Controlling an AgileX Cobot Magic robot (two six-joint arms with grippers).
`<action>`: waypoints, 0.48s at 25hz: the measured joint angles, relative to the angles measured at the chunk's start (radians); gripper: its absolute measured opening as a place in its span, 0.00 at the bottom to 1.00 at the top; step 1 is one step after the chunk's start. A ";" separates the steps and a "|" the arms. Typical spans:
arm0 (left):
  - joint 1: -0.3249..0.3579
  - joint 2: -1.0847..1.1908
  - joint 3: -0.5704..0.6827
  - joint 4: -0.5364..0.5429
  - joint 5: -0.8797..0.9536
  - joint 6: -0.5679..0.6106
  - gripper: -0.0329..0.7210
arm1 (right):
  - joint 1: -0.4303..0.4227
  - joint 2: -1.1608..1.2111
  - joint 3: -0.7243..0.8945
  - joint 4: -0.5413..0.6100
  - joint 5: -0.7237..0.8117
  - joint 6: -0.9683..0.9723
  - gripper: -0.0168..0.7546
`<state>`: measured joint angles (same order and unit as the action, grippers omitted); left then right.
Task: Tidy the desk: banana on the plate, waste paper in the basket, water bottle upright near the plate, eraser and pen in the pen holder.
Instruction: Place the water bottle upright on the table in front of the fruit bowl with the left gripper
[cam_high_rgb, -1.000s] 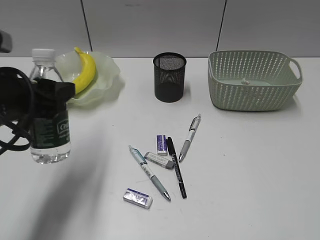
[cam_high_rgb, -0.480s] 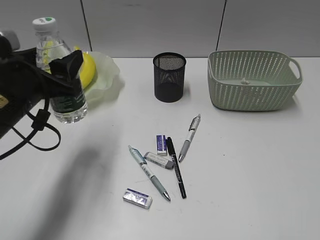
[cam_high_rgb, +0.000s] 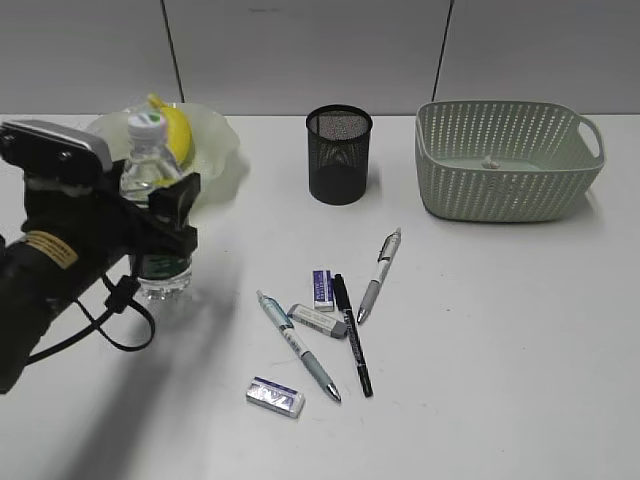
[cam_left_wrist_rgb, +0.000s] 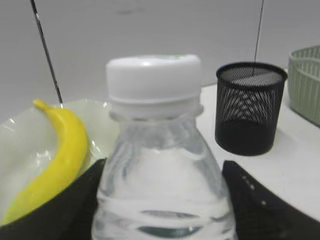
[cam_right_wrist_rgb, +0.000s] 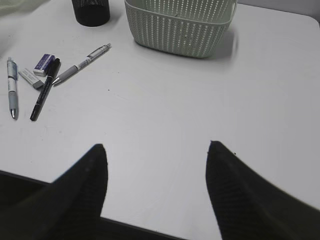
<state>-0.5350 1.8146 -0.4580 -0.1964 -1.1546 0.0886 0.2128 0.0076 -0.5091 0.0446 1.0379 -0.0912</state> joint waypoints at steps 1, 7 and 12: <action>0.000 0.025 -0.008 0.008 0.000 -0.004 0.69 | 0.000 0.000 0.000 0.000 0.000 0.000 0.66; 0.000 0.118 -0.080 0.072 0.003 -0.053 0.69 | 0.000 0.000 0.000 0.000 0.000 0.000 0.66; 0.006 0.125 -0.122 0.028 -0.007 -0.055 0.69 | 0.000 0.000 0.000 0.000 0.000 0.000 0.66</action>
<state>-0.5285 1.9395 -0.5804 -0.1687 -1.1620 0.0334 0.2128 0.0076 -0.5091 0.0446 1.0379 -0.0912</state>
